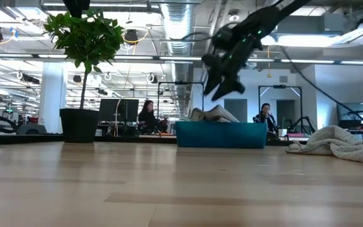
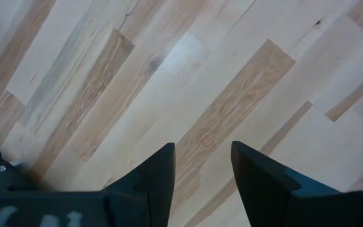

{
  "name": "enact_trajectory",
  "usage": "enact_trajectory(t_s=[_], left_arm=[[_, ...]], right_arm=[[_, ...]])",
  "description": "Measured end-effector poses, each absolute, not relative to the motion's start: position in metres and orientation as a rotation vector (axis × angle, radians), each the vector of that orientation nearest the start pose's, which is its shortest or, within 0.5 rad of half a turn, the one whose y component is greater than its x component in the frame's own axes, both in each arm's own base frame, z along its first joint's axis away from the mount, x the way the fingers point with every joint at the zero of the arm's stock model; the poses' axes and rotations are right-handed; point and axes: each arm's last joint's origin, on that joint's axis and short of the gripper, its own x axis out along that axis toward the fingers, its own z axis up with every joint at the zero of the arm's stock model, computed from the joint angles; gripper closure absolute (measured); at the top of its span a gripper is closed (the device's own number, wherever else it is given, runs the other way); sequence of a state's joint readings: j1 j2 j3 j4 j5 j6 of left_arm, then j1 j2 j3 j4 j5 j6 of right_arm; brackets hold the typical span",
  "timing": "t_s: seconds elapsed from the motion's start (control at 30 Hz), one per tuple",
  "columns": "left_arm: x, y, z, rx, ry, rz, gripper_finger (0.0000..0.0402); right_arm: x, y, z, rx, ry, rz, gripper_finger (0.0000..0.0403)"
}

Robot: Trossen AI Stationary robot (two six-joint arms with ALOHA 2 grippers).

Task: Fold microfiber towels
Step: Put the left gray towel into the blue bin, then fold the gray towel

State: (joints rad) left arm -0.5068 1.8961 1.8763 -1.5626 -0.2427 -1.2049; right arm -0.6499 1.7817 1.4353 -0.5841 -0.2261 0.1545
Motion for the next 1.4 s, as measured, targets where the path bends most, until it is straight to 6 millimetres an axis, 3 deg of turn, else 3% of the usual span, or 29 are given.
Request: enact_trajectory(t_s=[0.27,0.5,0.63,0.8,0.93,1.03,1.17,1.4], left_arm=[[0.309,-0.163,0.313,-0.400,1.319,0.665,0.0253],[0.309,-0.163,0.313,-0.404,1.321,0.667,0.0253],[0.309,-0.163,0.313,-0.403,1.321,0.667,0.0253],[0.309,-0.163,0.313,-0.408,1.321,0.670,0.0253],[0.309,-0.163,0.313,-0.409,1.320,0.670,0.0253],[0.309,-0.163,0.313,-0.409,1.320,0.671,0.0253],[0.309,-0.163,0.313,-0.404,1.313,0.674,0.0253],[0.310,-0.163,0.313,-0.388,1.289,0.683,0.0253]], right_arm=[[0.336,-0.221,0.199,0.578,0.984,-0.406,0.0188],[0.337,-0.227,0.179,0.610,1.038,-0.412,0.0193],[0.332,-0.224,0.199,0.577,1.009,-0.399,0.0193],[0.318,-0.210,0.252,0.500,0.899,-0.379,0.0194],[0.302,-0.174,0.297,0.392,0.879,-0.301,0.0194],[0.285,-0.141,0.316,0.342,0.962,-0.264,0.0194],[0.261,-0.103,0.329,0.386,1.105,-0.353,0.0194],[0.235,-0.056,0.327,0.432,1.385,-0.598,0.0194]])
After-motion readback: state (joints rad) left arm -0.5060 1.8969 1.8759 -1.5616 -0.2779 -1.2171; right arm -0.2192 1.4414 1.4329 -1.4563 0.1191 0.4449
